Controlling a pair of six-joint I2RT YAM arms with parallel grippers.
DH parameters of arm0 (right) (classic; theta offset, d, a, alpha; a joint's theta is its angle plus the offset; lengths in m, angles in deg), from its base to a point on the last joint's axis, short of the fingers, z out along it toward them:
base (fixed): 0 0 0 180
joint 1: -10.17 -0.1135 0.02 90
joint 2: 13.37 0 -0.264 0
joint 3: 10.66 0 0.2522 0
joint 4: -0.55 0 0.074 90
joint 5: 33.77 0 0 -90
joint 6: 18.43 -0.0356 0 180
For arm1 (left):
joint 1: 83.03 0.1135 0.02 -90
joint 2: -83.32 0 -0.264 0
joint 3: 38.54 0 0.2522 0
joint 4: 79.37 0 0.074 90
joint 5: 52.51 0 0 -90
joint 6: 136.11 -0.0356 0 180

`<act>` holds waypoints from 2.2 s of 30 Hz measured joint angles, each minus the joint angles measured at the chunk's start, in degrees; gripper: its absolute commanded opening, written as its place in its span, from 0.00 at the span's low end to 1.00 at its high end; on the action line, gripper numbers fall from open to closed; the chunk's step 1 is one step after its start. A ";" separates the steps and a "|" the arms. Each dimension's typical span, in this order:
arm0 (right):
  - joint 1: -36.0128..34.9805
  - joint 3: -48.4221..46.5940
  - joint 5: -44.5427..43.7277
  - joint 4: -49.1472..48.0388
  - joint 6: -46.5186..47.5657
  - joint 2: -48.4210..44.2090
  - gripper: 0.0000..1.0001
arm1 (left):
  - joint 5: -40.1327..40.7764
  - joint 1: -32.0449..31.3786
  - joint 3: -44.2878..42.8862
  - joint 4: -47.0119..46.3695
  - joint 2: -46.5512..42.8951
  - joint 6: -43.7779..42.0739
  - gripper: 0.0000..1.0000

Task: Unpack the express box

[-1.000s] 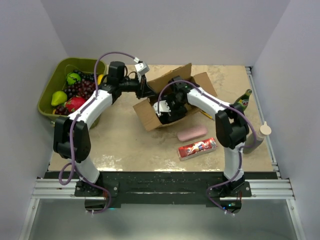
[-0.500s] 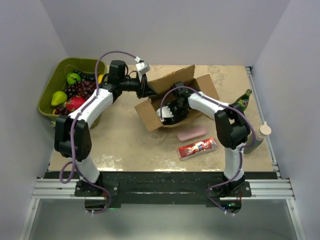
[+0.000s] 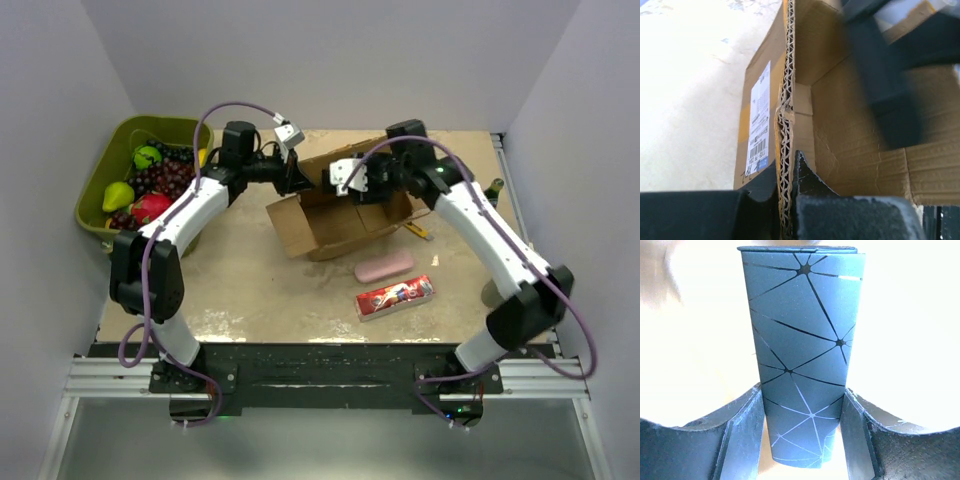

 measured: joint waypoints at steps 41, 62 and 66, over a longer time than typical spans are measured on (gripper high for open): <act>-13.68 17.20 5.16 -3.41 -12.26 7.87 0.99 | 27.23 6.64 8.90 2.03 -10.60 3.39 1.00; -13.38 13.16 -30.34 -8.57 -43.91 -15.47 0.99 | 40.37 7.34 -0.37 3.30 -19.58 8.74 1.00; -12.20 13.79 -33.33 -11.08 -45.05 -15.54 0.99 | 42.23 10.36 6.36 4.66 -23.52 14.03 1.00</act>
